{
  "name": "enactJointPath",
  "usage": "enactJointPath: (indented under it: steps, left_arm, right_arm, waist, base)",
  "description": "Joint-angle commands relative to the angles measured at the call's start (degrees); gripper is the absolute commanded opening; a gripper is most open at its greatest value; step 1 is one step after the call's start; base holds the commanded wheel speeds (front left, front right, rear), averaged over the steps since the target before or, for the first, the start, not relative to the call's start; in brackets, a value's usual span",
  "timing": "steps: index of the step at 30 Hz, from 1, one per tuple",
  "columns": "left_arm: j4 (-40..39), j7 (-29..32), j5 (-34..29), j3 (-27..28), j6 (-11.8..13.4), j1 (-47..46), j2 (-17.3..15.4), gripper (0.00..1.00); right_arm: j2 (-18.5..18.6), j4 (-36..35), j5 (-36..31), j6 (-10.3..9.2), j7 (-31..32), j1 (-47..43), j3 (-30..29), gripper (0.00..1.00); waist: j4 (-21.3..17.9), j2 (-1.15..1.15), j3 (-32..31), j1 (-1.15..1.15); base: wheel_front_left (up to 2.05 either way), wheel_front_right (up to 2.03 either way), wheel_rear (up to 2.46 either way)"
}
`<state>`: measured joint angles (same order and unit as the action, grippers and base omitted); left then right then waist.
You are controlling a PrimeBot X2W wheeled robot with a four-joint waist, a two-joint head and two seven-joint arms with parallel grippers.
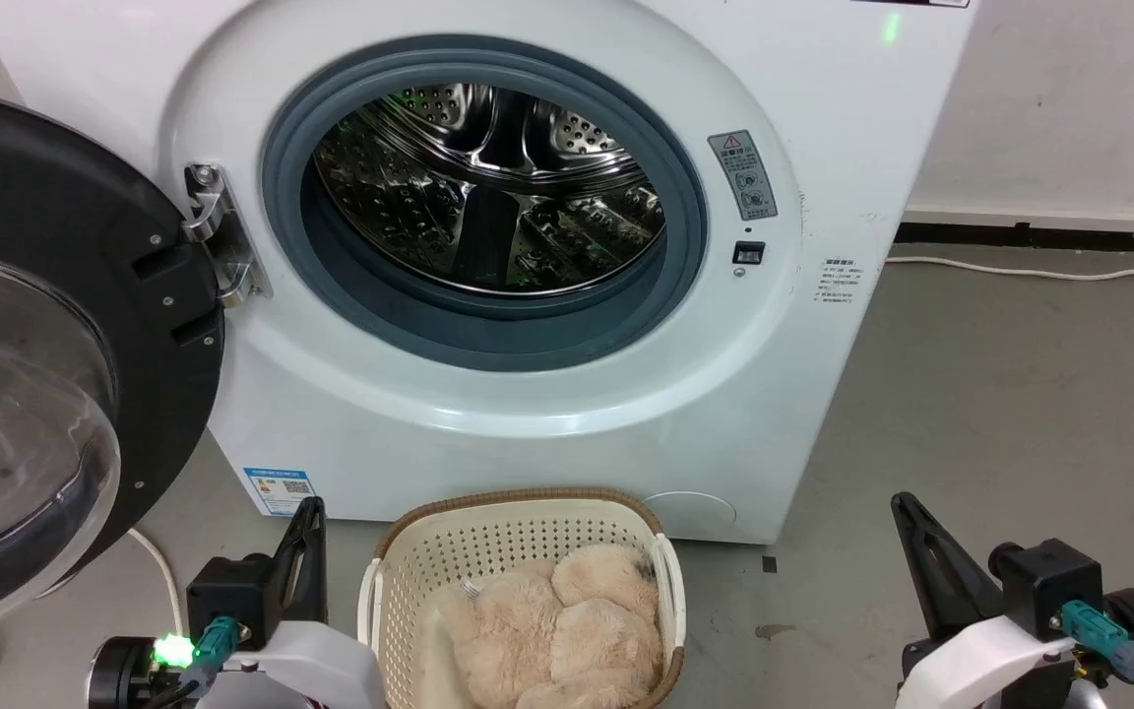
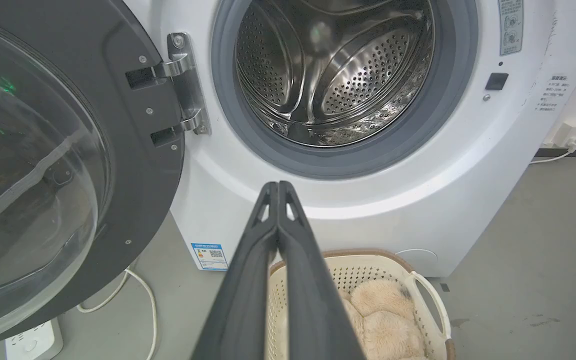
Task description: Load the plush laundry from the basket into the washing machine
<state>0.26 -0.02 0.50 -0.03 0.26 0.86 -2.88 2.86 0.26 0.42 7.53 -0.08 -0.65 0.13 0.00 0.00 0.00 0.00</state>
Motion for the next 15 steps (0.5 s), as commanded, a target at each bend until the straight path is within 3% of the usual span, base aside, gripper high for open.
enactJointPath:
  steps: [1,3,4,15]
  left_arm:
    - [-0.26,0.02,-0.5,0.03,-0.26,-0.86,0.01,0.0]
    - [-0.26,0.02,-0.5,0.03,-0.26,-0.86,0.01,0.0]
    - [0.0,0.0,0.04,0.01,0.01,0.02,0.0,1.0]
    - [0.35,-0.95,1.43,-0.73,0.07,0.17,0.0,1.0]
  right_arm:
    - [0.01,-0.26,-0.42,-0.04,0.08,0.65,-0.13,0.0]
    - [0.01,-0.26,-0.42,-0.04,0.08,0.65,-0.13,0.0]
    - [0.0,0.01,0.04,0.0,0.0,-0.01,0.04,1.0]
    - [0.0,0.29,1.24,0.0,-0.95,-0.48,0.13,1.0]
  waist:
    - [0.0,0.0,0.0,0.0]
    - [0.0,0.0,0.0,0.0]
    - [0.0,0.0,0.0,0.0]
    - [0.0,0.0,0.05,0.0]
  base:
    - [0.0,0.0,0.0]
    - [0.0,0.0,0.0]
    - [0.0,0.0,0.0]
    - [0.0,0.0,0.0]
